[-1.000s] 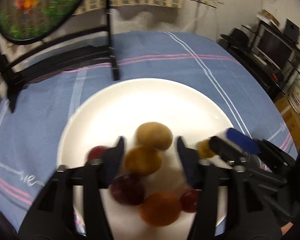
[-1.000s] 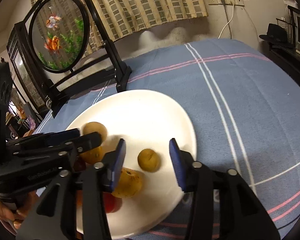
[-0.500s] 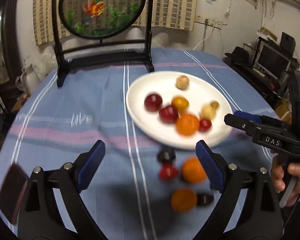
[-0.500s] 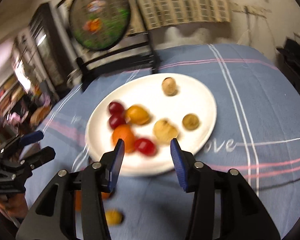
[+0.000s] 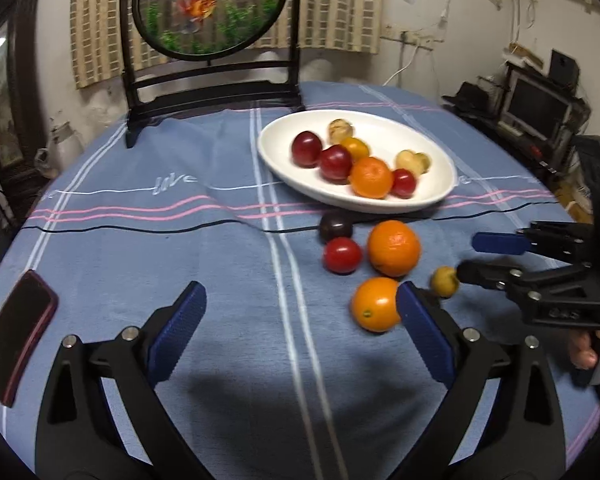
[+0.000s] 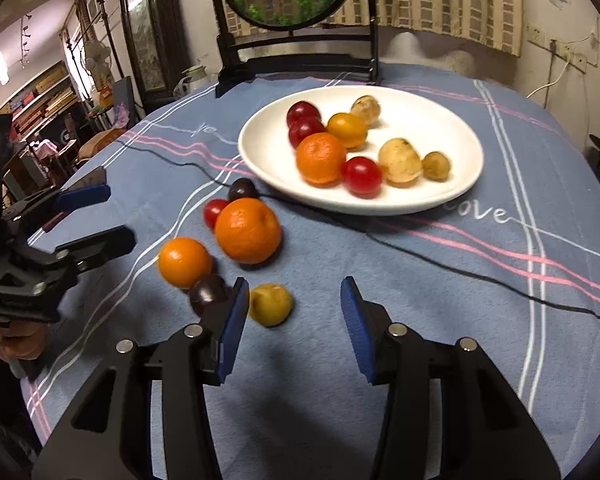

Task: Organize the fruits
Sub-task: 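Grasp the greenish-yellow fruit with the right tool while the left tool grasps a mandarin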

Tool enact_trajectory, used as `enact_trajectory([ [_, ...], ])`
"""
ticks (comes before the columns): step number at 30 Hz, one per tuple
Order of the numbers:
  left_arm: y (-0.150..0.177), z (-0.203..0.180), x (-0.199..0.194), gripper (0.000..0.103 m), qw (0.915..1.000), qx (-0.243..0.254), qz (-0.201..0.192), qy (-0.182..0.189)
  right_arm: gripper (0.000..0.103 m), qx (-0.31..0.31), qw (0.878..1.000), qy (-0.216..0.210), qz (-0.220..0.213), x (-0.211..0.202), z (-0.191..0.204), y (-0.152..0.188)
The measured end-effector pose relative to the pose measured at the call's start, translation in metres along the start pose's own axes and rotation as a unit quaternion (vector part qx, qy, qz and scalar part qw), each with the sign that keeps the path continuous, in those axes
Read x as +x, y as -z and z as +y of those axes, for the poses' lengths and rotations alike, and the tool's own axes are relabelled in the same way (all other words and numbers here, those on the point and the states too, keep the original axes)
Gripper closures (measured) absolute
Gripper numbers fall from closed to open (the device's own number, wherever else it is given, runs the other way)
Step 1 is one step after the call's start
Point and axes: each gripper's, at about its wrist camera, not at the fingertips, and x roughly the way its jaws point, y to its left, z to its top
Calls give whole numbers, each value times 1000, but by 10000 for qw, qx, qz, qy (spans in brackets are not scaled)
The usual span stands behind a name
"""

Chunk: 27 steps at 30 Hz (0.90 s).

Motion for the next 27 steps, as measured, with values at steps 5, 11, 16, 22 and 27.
enact_trajectory([
  [5, -3, 10, 0, 5, 9997, -216, -23, -133, 55, -214, 9996, 62, 187, 8, 13, 5],
  [11, -3, 19, 0, 5, 9989, -455, 13, -83, 55, -357, 9990, 194, 206, 13, 20, 5],
  [16, -3, 17, -2, 5, 9991, -402, -33, -102, 56, -342, 9987, 280, 233, 17, 19, 5],
  [22, -2, 9, -4, 5, 9997, -194, -84, -106, 63, -377, 9986, 288, 237, 20, 21, 4],
  [27, 0, 1, -4, 5, 9999, 32, -119, -63, 75, -484, 9978, 305, 331, 25, 26, 7],
])
